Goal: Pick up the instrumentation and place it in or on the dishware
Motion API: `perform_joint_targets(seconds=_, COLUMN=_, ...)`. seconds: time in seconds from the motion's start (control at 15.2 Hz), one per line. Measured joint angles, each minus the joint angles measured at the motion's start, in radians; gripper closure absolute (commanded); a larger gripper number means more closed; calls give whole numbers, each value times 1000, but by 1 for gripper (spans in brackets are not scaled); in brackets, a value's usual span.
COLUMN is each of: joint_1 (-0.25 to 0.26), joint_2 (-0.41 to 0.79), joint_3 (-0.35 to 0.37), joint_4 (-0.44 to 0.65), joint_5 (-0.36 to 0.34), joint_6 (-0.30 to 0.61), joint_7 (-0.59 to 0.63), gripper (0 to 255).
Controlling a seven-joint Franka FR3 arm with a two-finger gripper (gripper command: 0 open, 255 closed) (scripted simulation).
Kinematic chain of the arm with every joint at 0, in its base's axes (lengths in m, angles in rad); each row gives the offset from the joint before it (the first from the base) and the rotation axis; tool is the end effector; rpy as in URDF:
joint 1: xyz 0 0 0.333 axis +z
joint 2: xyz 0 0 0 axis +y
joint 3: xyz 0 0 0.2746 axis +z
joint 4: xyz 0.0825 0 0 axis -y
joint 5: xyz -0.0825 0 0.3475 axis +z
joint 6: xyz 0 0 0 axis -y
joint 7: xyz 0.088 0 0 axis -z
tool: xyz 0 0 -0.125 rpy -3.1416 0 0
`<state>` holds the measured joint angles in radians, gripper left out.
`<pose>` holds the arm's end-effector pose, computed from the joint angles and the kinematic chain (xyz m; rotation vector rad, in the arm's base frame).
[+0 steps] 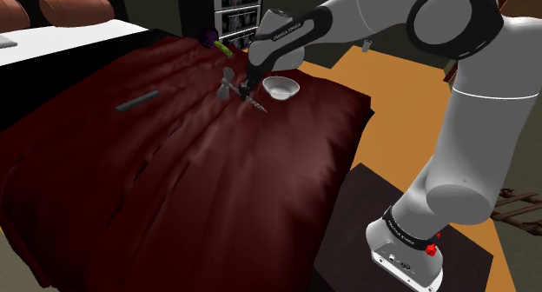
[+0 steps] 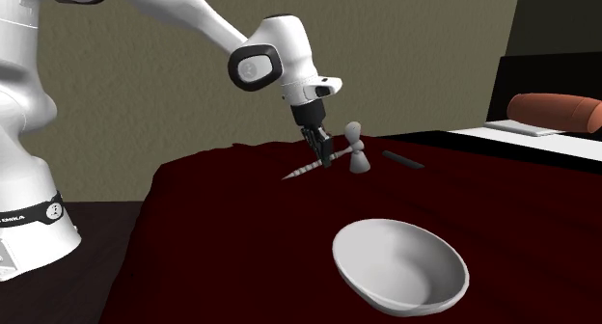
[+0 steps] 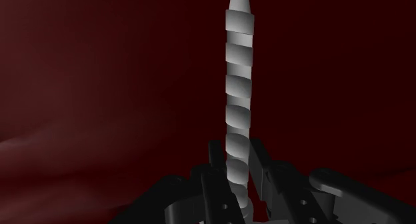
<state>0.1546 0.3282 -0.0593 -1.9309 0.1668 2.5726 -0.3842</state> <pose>0.6068 0.0585 0.3178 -3.0055 -0.5459 -0.4996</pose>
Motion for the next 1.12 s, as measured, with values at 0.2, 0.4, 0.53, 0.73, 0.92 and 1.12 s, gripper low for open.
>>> perform_joint_targets(seconds=0.2, joint_1=2, joint_2=-24, joint_3=-4, joint_4=10, joint_5=-7, joint_6=-34, joint_7=7, gripper=255)
perform_joint_targets(seconds=0.4, joint_1=1, joint_2=-43, joint_3=-7, joint_4=24, joint_5=-13, joint_6=-66, joint_7=11, gripper=255)
perform_joint_targets(seconds=0.53, joint_1=3, joint_2=-56, joint_3=-8, joint_4=33, joint_5=-18, joint_6=-89, joint_7=17, gripper=255)
perform_joint_targets(seconds=0.73, joint_1=3, joint_2=-71, joint_3=-11, joint_4=56, joint_5=-24, joint_6=-127, joint_7=22, gripper=255)
perform_joint_targets(seconds=0.92, joint_1=-30, joint_2=-60, joint_3=-20, joint_4=91, joint_5=-5, joint_6=-156, joint_7=-28, gripper=255)
perform_joint_targets(seconds=1.12, joint_1=-83, joint_2=-30, joint_3=-32, joint_4=133, joint_5=29, joint_6=-176, joint_7=-109, gripper=255)
